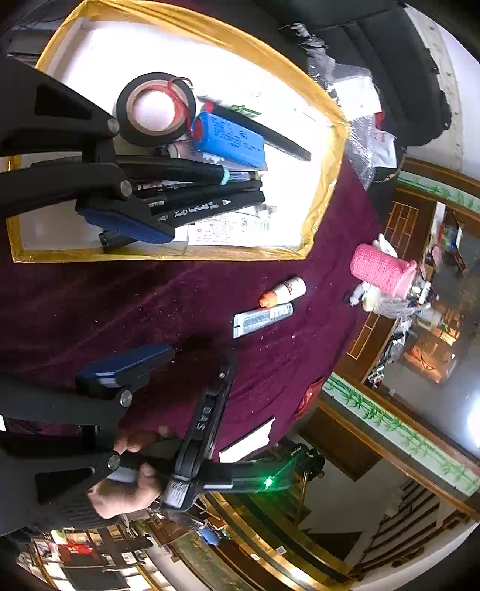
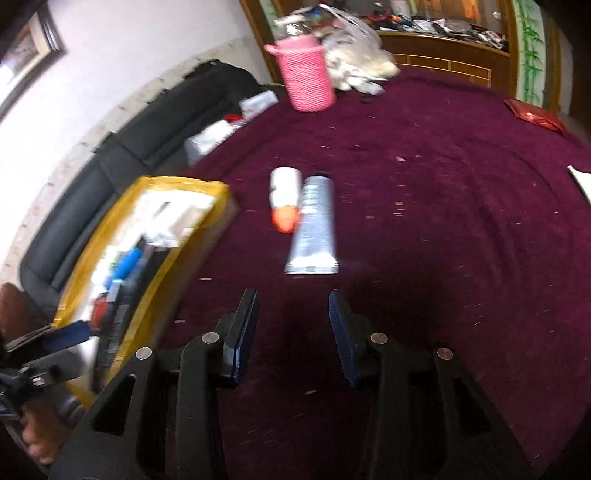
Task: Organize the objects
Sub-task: 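Grasp the silver tube with the right tool while the left tool reaches the white orange-capped bottle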
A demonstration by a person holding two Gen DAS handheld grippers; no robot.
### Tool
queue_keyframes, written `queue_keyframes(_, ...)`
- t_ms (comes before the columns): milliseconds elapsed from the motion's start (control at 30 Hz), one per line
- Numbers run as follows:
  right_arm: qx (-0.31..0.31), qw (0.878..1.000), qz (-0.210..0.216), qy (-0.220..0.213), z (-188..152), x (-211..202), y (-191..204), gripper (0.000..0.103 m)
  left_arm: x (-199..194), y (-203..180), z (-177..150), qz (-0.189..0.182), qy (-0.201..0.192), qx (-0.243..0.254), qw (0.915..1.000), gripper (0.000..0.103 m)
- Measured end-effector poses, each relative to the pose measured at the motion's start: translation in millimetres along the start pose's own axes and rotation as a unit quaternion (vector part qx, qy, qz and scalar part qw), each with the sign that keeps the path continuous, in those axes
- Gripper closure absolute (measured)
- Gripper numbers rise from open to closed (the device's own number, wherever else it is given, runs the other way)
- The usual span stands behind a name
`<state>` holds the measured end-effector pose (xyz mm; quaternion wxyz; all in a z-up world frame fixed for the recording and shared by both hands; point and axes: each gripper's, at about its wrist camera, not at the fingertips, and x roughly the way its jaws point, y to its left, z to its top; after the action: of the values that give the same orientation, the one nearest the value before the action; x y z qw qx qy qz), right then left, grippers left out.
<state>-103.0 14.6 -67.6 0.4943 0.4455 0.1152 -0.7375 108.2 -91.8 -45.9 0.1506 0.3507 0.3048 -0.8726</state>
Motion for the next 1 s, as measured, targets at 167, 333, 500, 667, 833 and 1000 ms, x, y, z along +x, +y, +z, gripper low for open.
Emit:
queue_keyframes(167,-0.010,1.000,-0.008,0.024,12.4,23.4,-2.2,0.063,3.3,3.1,2.3,-0.003,0.005,-0.008,1.0000,0.046)
queue_keyframes(333,-0.030,0.999,-0.021,0.036,33.7,48.1,10.9,0.063,-4.5,0.7,6.8,-0.004,-0.006,-0.003,1.0000,0.046)
queue_keyframes(500,-0.057,0.995,-0.069,0.047,47.4,76.3,18.0,0.068,-7.7,-9.6,22.1,0.005,-0.011,0.005,0.9999,0.046)
queue_keyframes(667,-0.061,0.992,-0.096,0.055,39.6,68.7,16.4,0.069,7.9,-26.7,44.4,0.012,0.000,0.030,0.9995,0.046)
queue_keyframes(833,-0.033,0.996,-0.056,0.053,9.2,31.8,4.2,0.069,48.8,-43.5,65.9,0.005,0.043,0.048,0.9979,0.046)
queue_keyframes(1000,0.020,0.999,-0.015,0.025,-21.3,12.7,-24.8,0.069,103.2,-48.6,97.3,0.029,0.090,0.035,0.9949,0.046)
